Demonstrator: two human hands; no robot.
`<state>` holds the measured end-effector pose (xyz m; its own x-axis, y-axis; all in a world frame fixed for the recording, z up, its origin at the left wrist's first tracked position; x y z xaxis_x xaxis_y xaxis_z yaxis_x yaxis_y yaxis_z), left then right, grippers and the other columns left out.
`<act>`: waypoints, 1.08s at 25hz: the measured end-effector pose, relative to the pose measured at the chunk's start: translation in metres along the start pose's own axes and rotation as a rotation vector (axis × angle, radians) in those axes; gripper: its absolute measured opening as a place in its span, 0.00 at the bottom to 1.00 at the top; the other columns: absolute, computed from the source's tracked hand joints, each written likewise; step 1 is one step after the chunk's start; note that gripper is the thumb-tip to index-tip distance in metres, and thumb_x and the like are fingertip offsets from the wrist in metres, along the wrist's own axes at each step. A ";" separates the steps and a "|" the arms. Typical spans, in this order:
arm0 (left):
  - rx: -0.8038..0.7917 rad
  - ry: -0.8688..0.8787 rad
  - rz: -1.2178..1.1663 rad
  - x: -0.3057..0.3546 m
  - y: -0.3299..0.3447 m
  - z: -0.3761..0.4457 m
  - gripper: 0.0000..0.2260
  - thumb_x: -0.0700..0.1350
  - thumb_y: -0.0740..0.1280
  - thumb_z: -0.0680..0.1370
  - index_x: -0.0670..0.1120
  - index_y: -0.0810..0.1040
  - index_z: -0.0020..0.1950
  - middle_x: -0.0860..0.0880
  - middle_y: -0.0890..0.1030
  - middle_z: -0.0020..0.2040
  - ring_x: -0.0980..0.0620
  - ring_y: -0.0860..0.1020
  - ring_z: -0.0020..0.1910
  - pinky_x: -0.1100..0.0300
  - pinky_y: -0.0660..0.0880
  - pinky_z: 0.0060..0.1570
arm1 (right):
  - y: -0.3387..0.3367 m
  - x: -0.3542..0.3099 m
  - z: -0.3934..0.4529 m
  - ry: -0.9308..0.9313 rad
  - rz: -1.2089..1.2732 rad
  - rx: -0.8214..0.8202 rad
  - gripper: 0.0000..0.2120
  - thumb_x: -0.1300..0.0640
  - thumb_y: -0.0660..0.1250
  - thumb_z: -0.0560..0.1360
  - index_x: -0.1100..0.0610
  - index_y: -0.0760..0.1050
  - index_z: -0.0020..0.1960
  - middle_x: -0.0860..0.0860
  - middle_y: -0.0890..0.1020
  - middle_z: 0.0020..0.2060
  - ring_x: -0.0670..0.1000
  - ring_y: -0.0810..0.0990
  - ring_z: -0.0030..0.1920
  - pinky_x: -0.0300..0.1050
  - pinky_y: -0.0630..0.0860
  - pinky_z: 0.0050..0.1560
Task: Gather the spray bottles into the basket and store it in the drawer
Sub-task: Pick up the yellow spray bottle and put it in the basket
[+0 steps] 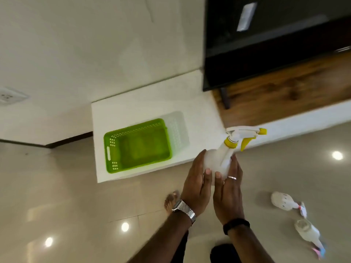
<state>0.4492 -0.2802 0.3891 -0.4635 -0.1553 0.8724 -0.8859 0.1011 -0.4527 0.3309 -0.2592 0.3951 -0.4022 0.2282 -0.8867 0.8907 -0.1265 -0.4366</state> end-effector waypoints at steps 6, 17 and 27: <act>0.235 -0.014 0.041 -0.061 -0.162 0.038 0.25 0.51 0.54 0.84 0.44 0.62 0.80 0.48 0.69 0.78 0.52 0.68 0.77 0.49 0.69 0.74 | 0.151 -0.086 0.043 -0.241 -0.068 -0.271 0.32 0.39 0.52 0.83 0.48 0.46 0.82 0.49 0.56 0.79 0.46 0.62 0.76 0.27 0.63 0.68; 0.355 -0.183 0.694 -0.201 -0.294 0.036 0.25 0.61 0.57 0.80 0.50 0.74 0.73 0.53 0.79 0.67 0.48 0.72 0.71 0.47 0.67 0.64 | 0.326 -0.099 0.062 -0.394 -0.352 -0.638 0.37 0.44 0.65 0.80 0.60 0.56 0.81 0.59 0.63 0.77 0.58 0.68 0.74 0.50 0.77 0.63; 0.229 -0.164 0.663 -0.231 -0.271 0.058 0.28 0.58 0.57 0.82 0.47 0.62 0.80 0.43 0.61 0.80 0.42 0.62 0.78 0.48 0.65 0.71 | 0.347 -0.073 0.073 -0.323 -0.417 -0.611 0.33 0.45 0.68 0.79 0.57 0.63 0.78 0.57 0.67 0.73 0.57 0.72 0.70 0.53 0.78 0.62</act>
<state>0.7958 -0.3284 0.2996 -0.8861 -0.2799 0.3694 -0.3900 0.0199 -0.9206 0.6540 -0.3908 0.2973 -0.6853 -0.1618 -0.7101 0.5745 0.4790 -0.6637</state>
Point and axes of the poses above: each hand's wrist, its own z-axis towards the middle knuckle, its own y-axis out of the palm, x = y × z, the point moved 6 cm from there along z, towards the middle knuckle
